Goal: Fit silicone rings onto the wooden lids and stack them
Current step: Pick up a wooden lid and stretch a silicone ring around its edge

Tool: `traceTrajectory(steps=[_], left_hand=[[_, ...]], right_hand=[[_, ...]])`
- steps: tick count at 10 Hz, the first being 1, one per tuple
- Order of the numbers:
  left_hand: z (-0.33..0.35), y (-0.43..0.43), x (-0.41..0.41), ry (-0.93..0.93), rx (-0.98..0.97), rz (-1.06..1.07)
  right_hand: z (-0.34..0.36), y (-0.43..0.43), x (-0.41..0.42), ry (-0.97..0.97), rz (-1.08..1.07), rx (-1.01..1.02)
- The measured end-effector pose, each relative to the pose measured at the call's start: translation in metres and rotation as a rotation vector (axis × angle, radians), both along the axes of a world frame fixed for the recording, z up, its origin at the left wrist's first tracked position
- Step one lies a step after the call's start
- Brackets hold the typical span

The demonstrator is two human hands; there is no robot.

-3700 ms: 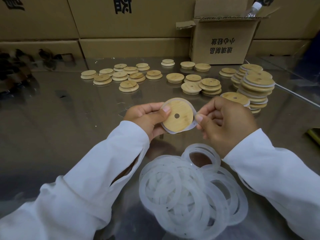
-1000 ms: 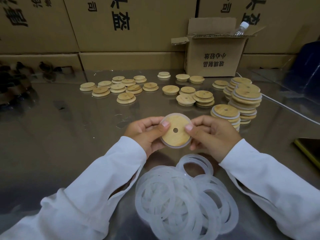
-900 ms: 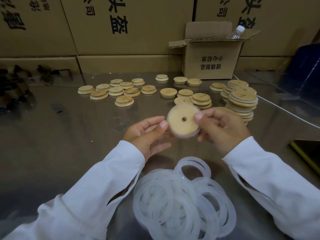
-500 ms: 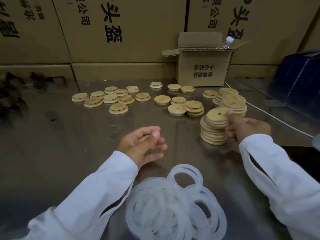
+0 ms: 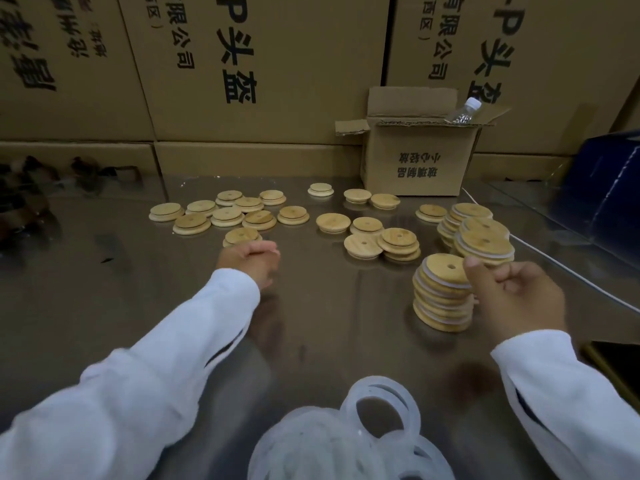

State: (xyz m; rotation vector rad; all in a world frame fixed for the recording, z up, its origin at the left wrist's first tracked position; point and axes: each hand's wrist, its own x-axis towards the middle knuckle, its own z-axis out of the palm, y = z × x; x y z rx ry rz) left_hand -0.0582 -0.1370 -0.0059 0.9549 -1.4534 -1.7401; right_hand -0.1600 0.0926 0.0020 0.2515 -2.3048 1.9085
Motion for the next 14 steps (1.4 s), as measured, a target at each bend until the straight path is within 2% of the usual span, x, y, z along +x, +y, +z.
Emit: traceTrajectory(steps=[1,3,4,6,7,8,9,10,11,12,13,14], left_hand=[[-0.006,-0.035,-0.020,-0.115,-0.179,0.286],[-0.023,-0.085,-0.051,-0.615,-0.436,0.236],[-0.026,-0.097,-0.060,-0.739,-0.532,0.174],[-0.020,-0.105,-0.057,-0.798,-0.504,0.131],[-0.011,-0.093,-0.053,-0.789,-0.364,0.110],[-0.002,-0.075,-0.047,-0.530,-0.449,0.086],[0.022,-0.031,-0.032,-0.181,-0.606,-0.016],[0.050,0.022,-0.011,0.000,-0.787,-0.215],[0.058,0.064,0.012,0.097,-0.831,-0.451],[0.042,0.089,0.029,0.078,-0.869,-0.517],[0.017,0.096,0.040,0.035,-0.917,-0.430],[0.000,0.094,0.046,0.007,-0.799,-0.436]], right_hand=[[-0.002,-0.003,0.010,0.102,0.053,0.033],[-0.010,-0.007,0.006,0.156,0.097,0.018],[-0.015,-0.006,0.003,0.186,0.108,0.039],[-0.022,-0.007,-0.001,0.226,0.111,0.008],[-0.025,-0.006,-0.002,0.244,0.104,-0.006],[-0.027,-0.007,0.001,0.254,0.148,-0.027],[-0.026,-0.012,0.011,0.266,0.279,-0.061],[-0.023,-0.016,0.026,0.133,0.537,-0.143],[-0.021,-0.019,0.035,-0.067,0.767,-0.180],[-0.019,-0.018,0.037,-0.170,0.842,-0.196],[-0.019,-0.016,0.038,-0.143,0.848,-0.172],[-0.022,-0.016,0.040,-0.153,0.885,-0.112]])
